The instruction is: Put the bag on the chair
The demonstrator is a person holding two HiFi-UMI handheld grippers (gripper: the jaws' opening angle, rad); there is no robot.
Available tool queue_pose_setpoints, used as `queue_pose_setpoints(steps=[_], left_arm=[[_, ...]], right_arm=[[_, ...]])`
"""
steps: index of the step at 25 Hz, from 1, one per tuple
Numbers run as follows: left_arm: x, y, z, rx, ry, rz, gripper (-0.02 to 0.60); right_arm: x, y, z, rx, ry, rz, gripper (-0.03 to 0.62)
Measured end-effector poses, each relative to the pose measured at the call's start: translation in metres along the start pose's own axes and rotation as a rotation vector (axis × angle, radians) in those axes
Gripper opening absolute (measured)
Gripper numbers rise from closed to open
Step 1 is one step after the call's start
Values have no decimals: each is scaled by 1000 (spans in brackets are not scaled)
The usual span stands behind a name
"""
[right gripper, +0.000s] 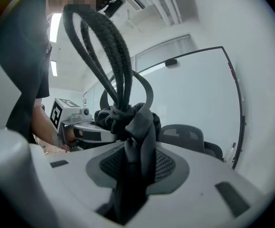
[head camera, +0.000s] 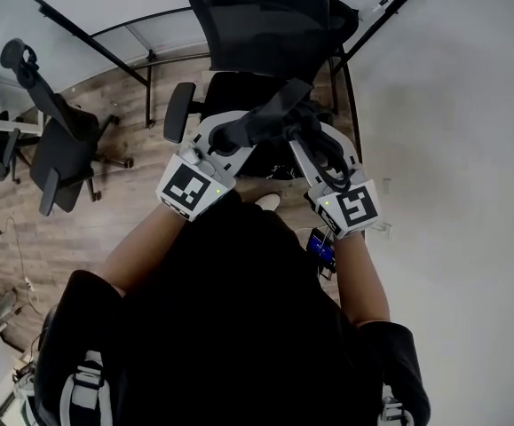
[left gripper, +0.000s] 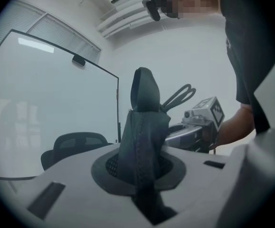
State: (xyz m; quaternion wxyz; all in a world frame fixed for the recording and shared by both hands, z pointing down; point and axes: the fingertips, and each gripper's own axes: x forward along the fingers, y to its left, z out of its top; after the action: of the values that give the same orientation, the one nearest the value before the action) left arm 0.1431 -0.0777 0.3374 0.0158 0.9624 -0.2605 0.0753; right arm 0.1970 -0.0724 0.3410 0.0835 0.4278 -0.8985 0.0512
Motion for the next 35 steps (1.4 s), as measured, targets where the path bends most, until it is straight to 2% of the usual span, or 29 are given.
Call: queue_pose_setpoints(steps=[4, 9, 21, 30, 35], left_arm=[[24, 2, -11, -9, 22, 7, 55], [46, 18, -40, -9, 56, 7, 55], [109, 105, -134, -101, 131, 3, 55], [150, 167, -188, -123, 170, -22, 55], [172, 196, -230, -168, 206, -35, 55]], right_arm=[[2, -23, -16, 25, 12, 11, 120], [21, -41, -54, 58, 48, 33, 120], [120, -106, -130, 132, 197, 26, 120], [187, -148, -179, 187, 258, 5, 120], [220, -167, -218, 251, 299, -13, 120]])
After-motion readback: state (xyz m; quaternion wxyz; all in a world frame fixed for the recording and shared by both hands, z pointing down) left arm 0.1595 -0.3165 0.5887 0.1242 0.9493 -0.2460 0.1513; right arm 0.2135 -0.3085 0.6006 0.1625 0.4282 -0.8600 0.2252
